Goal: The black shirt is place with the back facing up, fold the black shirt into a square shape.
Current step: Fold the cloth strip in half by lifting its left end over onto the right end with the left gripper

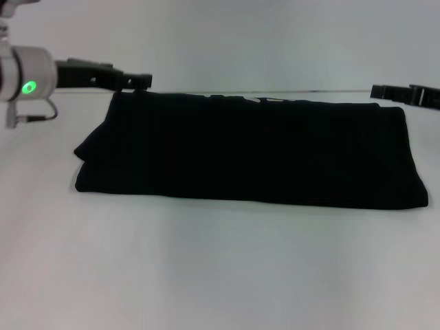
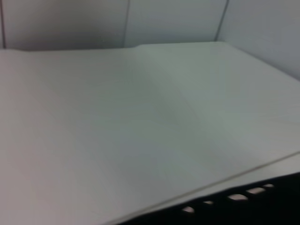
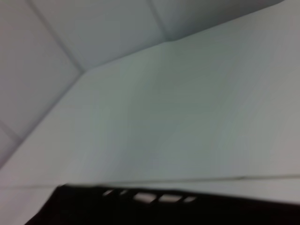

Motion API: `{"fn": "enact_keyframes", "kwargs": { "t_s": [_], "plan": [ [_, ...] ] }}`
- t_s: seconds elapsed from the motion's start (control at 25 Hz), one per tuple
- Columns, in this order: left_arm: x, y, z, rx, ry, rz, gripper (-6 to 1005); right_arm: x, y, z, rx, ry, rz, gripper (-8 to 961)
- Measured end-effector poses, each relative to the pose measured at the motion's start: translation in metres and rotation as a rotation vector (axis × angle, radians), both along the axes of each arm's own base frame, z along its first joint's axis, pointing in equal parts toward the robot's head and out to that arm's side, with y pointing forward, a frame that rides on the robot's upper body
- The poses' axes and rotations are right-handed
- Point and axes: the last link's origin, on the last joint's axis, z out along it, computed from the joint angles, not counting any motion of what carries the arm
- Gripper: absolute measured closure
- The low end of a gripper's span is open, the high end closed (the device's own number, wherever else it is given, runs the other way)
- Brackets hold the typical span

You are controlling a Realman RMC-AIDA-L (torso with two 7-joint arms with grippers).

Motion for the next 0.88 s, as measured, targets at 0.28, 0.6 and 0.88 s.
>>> {"fn": "enact_keyframes", "kwargs": {
  "t_s": [0.28, 0.6, 0.88],
  "plan": [
    [-0.028, -0.041, 0.016, -0.079, -0.135, 0.123, 47, 0.009, -0.035, -0.005, -0.119, 0.058, 0.062, 284],
    [-0.065, -0.065, 0.011, -0.090, -0.175, 0.316, 47, 0.027, -0.053, 0.000, -0.131, 0.075, 0.037, 284],
    [-0.082, -0.067, -0.004, -0.098, -0.162, 0.406, 48, 0.031, -0.055, -0.001, -0.121, 0.076, 0.024, 283]
  ]
}}
